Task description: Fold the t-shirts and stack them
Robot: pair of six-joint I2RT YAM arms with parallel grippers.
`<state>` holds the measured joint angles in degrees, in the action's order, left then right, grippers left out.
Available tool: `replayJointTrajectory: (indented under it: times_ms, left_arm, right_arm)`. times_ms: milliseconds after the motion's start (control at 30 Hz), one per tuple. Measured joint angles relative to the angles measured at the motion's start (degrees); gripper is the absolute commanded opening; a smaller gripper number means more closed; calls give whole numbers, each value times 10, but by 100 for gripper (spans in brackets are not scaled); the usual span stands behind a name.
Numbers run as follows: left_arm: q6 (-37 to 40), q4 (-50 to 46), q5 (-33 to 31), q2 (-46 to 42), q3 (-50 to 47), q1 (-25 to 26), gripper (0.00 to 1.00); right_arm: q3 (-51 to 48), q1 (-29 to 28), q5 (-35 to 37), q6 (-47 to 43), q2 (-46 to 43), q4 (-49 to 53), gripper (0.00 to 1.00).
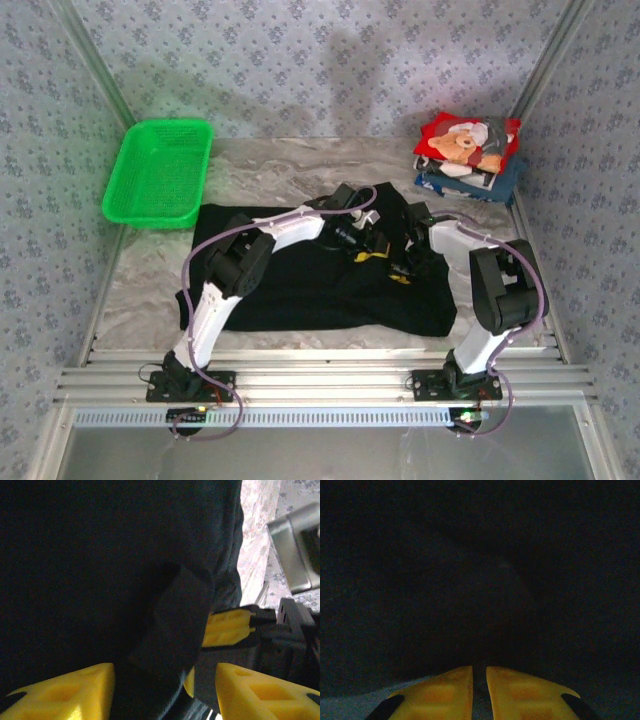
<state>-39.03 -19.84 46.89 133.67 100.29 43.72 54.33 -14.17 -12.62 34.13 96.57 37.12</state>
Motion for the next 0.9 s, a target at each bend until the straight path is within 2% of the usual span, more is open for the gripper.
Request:
replayJointTrajectory:
  times_ms: [300, 533, 700, 900]
  left_arm:
    - [17, -14, 56, -45, -64, -16, 54]
    - [57, -60, 89, -57, -70, -23, 54]
    - [91, -94, 87, -62, -108, -22, 54]
    - [137, -149, 57, -70, -116, -26, 54]
  right_arm:
    - [12, 0, 0, 0, 10, 13, 20]
    - [18, 0, 0, 0, 15, 19, 20]
    - [21, 0, 0, 0, 16, 22, 20]
    - [23, 0, 0, 0, 19, 25, 20]
